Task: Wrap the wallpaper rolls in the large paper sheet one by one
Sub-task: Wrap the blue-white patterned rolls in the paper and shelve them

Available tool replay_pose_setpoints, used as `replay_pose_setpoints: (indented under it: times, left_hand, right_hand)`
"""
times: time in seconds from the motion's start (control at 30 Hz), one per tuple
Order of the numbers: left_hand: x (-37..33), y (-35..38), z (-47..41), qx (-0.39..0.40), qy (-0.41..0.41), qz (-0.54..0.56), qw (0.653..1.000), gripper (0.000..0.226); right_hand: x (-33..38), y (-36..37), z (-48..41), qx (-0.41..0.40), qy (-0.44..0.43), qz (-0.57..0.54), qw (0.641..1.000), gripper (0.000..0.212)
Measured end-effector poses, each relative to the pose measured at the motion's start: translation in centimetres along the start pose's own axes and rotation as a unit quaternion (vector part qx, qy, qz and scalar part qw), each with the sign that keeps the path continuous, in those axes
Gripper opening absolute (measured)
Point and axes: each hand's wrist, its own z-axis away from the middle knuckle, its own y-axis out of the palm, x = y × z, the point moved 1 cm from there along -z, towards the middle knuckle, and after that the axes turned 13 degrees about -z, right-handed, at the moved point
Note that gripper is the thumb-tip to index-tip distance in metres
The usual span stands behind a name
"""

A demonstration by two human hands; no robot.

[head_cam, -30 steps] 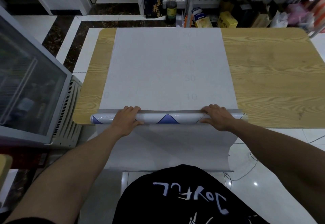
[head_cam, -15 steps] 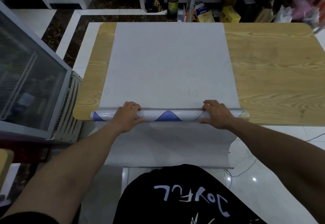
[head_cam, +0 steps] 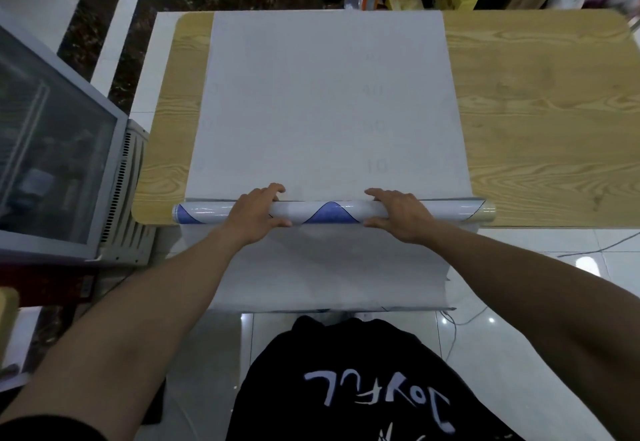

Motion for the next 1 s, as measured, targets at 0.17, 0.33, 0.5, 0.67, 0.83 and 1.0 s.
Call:
replay_pose_setpoints:
  times: [0.17, 0.33, 0.5, 0.67, 0.83, 1.0]
  left_hand:
    - [-0.3, 0.4, -0.2, -0.004, 0.004, -0.018, 1.000, 0.055]
    - [-0.4, 0.6, -0.2, -0.031, 0.002, 0.015, 0.999, 0.053]
    - [-1.2, -0.1, -0.9, -0.052, 0.012, 0.016, 0.998, 0.052]
    - [-3.9, -2.3, -2.8, -0.083, 0.071, 0.003, 0.994, 0.052]
    - [-9.1, -5.6, -5.2, -0.100, 0.140, 0.047, 0.984, 0.046]
    - [-15.5, -7.6, -6.6, -0.118, 0.217, 0.028, 0.969, 0.045]
  right_hand:
    - [0.5, 0.7, -0.7, -0.021, 0.012, -0.018, 1.000, 0.053]
    - [0.1, 0.9, -0.6, -0.042, 0.023, -0.047, 0.998, 0.053]
    - [0.2, 0.5, 0.0, -0.084, 0.036, -0.068, 0.994, 0.050]
    - [0.2, -2.2, 2.2, -0.171, 0.044, -0.082, 0.981, 0.047]
    - [-0.7, -5.6, 6.0, -0.265, 0.080, -0.076, 0.958, 0.046]
    - [-2.4, -8.8, 11.1, -0.332, 0.132, -0.067, 0.932, 0.049]
